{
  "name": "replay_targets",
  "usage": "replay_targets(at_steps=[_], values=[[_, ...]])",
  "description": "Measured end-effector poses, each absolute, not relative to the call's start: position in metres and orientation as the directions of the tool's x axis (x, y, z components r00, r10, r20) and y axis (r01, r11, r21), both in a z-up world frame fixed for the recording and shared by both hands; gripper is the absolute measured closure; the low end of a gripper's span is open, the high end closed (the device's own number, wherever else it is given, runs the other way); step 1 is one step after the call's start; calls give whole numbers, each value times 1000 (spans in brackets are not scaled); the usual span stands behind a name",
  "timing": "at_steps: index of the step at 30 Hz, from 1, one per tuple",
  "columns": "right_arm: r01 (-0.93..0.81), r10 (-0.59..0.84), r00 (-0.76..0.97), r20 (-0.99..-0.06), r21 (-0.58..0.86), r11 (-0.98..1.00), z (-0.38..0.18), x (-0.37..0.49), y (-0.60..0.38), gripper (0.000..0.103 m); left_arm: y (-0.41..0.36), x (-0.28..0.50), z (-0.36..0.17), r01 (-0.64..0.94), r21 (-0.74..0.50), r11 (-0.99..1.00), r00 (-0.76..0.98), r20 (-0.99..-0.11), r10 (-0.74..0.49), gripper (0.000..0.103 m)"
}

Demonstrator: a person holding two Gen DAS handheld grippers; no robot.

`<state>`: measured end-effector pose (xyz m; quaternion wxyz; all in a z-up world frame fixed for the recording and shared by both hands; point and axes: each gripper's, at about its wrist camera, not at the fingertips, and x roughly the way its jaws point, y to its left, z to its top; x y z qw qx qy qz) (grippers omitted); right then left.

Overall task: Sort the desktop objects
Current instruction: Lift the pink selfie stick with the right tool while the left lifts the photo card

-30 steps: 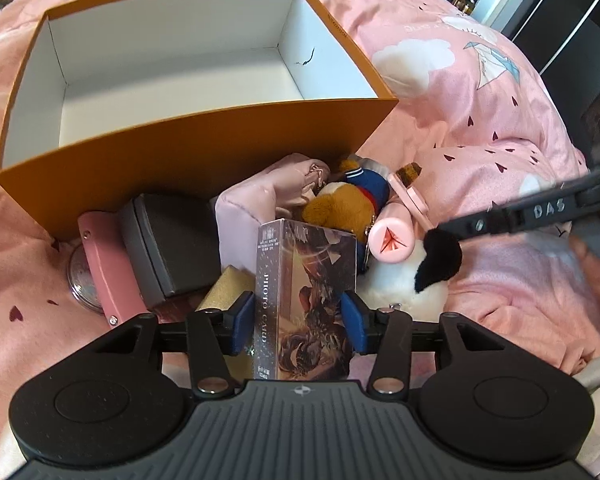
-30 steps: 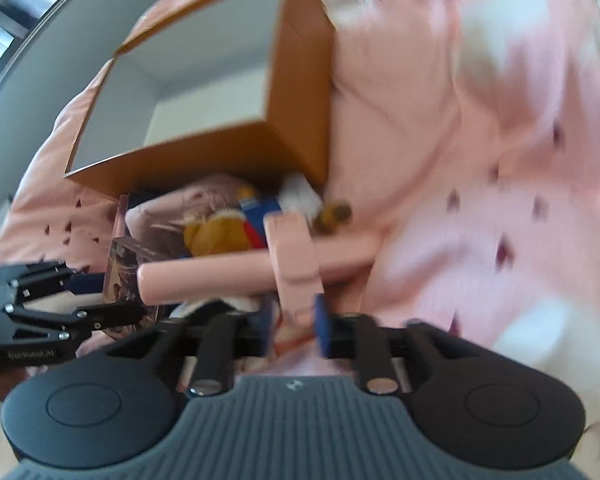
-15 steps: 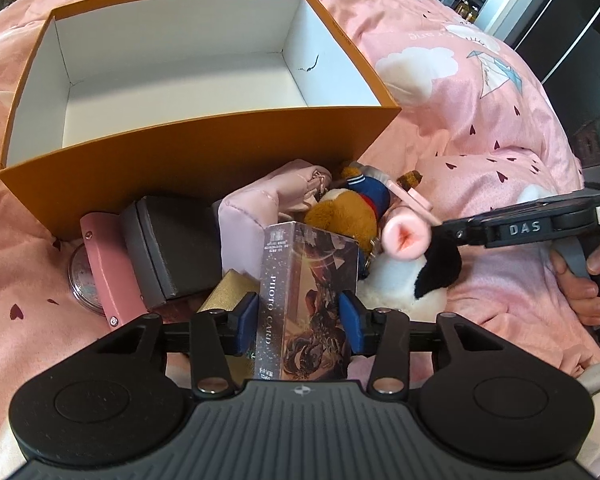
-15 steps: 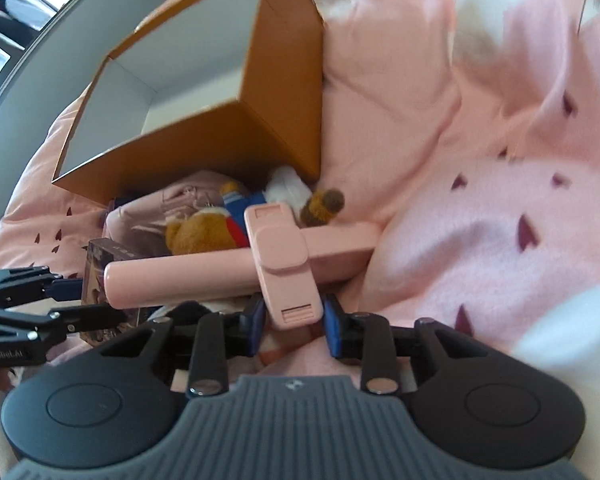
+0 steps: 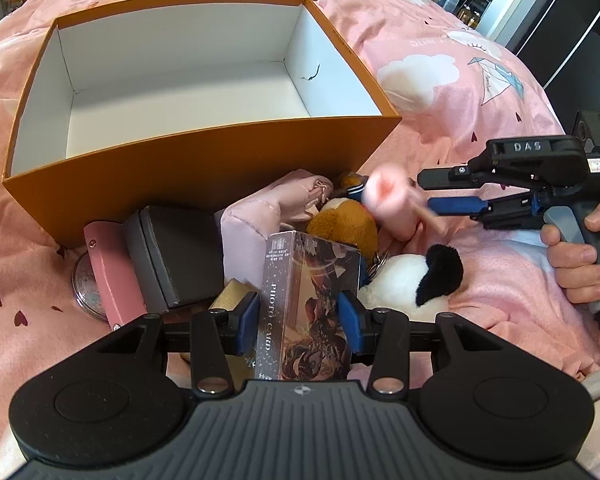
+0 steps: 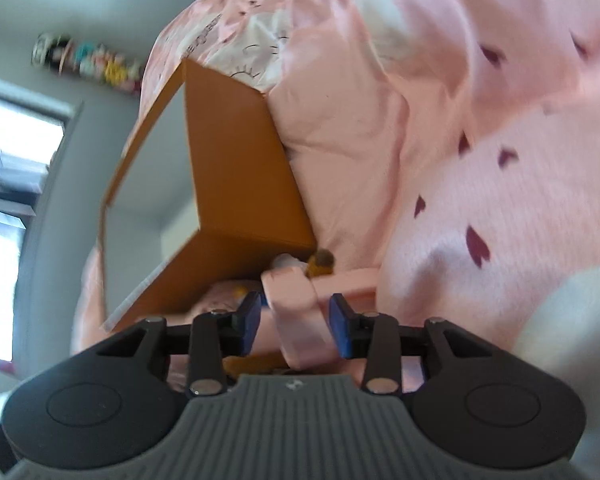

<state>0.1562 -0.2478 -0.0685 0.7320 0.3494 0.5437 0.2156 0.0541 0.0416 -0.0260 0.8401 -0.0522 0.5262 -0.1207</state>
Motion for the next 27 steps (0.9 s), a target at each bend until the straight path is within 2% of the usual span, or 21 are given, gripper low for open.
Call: replay_targets(at_steps=[3,6,9,16,27], values=[[146,723,302,-621,780,609,-75,154,-251,62,39,54,-26,151,-201,968,421,-873,-247,53],[188,711,273,-648,761,621,-77,148,-251,63,39,53,-26,155,-196,968,421,-874,-244,53],[194,679,249,-691,722,664,-76,146,-247,62,40,54,-26,152,-199,968,421,-873,-245,53],[199,677,206,-707,707,678,-82,151,-238,61,41,54,-26,151,-196,969,426,-871,-243,53],[202,678,310,-667,743,638,-64,141,-243,72,41,54,-26,150,-194,969,425,-873,-241,53]])
